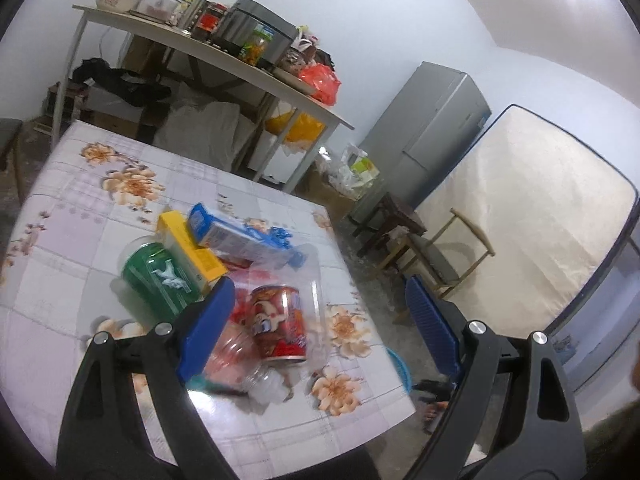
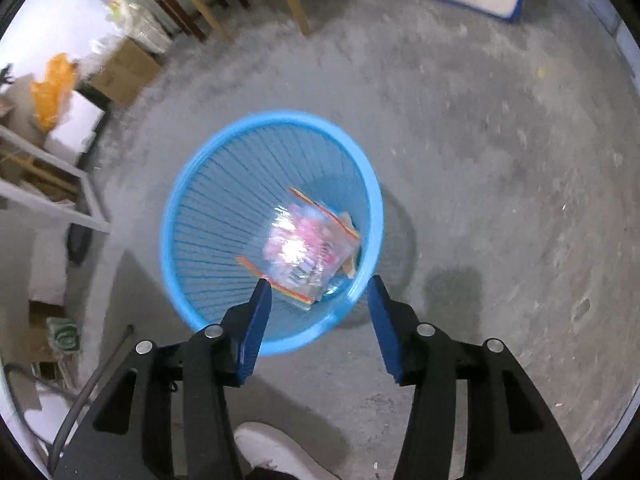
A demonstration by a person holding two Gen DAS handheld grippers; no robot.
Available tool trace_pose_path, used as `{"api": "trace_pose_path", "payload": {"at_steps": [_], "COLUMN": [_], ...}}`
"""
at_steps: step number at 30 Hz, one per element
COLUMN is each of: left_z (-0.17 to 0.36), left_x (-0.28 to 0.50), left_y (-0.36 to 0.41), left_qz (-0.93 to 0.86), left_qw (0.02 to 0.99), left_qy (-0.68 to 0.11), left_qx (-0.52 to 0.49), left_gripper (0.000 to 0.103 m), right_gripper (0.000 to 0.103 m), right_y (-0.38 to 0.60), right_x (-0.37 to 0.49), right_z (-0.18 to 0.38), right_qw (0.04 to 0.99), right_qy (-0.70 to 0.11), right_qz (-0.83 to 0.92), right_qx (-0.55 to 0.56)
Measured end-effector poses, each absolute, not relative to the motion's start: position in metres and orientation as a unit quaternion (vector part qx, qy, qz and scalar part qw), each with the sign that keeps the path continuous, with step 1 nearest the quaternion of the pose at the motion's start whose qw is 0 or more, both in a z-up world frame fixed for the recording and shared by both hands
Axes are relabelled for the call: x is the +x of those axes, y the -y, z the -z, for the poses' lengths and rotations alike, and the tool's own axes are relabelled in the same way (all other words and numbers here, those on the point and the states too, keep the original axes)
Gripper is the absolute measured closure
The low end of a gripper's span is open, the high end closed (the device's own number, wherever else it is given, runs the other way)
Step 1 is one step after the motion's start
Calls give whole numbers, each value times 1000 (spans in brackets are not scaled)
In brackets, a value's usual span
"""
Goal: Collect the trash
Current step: 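Drop the zip bag into the blue wastebasket by opening the right tool, then grasp the green bottle with the right tool and lift it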
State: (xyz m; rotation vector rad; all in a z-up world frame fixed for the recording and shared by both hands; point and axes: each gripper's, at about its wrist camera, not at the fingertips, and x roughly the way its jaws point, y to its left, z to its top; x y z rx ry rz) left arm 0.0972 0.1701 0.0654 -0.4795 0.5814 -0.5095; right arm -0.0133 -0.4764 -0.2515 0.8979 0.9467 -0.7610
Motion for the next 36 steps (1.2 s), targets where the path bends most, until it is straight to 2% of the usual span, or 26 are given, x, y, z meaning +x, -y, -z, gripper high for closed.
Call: {"api": "trace_pose_path", "payload": {"at_steps": [3,8,15,23,29,36], "left_z": [-63,-49,-18,17,35,56], "left_x": [82,63,51,55,63,72], "left_y": [-173,-172,-170,-168,-178,-201], "left_qz": [230,201,183,168,124,87], "left_qw": [911,929,933,927,928,919], "left_qy": [-273,-268,-282,-313,-338,-367], "left_qx": [-208,-157,-132,-124,-98,-112], "left_gripper": [20,20,20,20,20,20], "right_gripper": [44,37,28,26,26,26], "right_y": [445,373,261,109,3,-108], "right_x": [-31,-38,-2,63,86,138], "right_z": [190,111,40,17,-15,-15], "right_qw": [773,834,895,901,901,858], "right_qy": [-397,-360,-335,-364,-362,-436], "right_qz": [310,230,81,-103,-222,-260], "right_qx": [386,350,284,213,90,-78]}}
